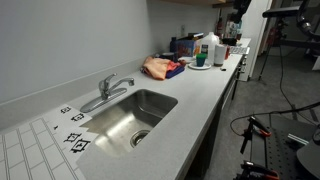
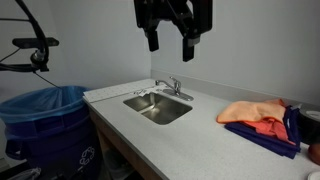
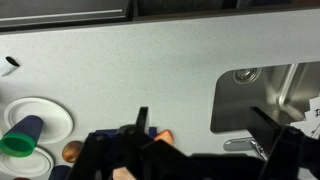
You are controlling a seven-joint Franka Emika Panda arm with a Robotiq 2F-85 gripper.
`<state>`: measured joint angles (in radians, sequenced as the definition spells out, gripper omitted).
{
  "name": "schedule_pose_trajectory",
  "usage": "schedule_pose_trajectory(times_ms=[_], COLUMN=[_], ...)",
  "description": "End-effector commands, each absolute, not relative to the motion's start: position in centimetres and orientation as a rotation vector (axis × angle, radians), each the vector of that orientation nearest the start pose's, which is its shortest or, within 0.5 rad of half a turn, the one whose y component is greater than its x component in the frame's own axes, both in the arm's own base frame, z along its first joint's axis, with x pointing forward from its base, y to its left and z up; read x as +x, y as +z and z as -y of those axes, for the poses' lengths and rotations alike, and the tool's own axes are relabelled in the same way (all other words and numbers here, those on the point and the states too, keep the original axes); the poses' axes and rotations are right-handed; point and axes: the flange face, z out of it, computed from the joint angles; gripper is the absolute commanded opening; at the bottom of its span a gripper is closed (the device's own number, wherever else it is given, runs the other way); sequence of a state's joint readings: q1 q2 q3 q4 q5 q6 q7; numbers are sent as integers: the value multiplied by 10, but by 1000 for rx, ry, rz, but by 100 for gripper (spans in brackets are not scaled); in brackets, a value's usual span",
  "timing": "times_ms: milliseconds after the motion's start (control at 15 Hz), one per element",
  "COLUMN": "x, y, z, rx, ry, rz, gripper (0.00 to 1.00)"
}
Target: Turn the tap
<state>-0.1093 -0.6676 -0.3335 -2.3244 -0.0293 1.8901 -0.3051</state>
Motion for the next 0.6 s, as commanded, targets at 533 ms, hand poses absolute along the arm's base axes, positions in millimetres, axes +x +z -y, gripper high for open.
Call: schedule_pose_trajectory(times_ms=[533], x=[341], y=[595], z=[197], rx=[-3023], ry=[-389], rz=[-148], gripper=[100])
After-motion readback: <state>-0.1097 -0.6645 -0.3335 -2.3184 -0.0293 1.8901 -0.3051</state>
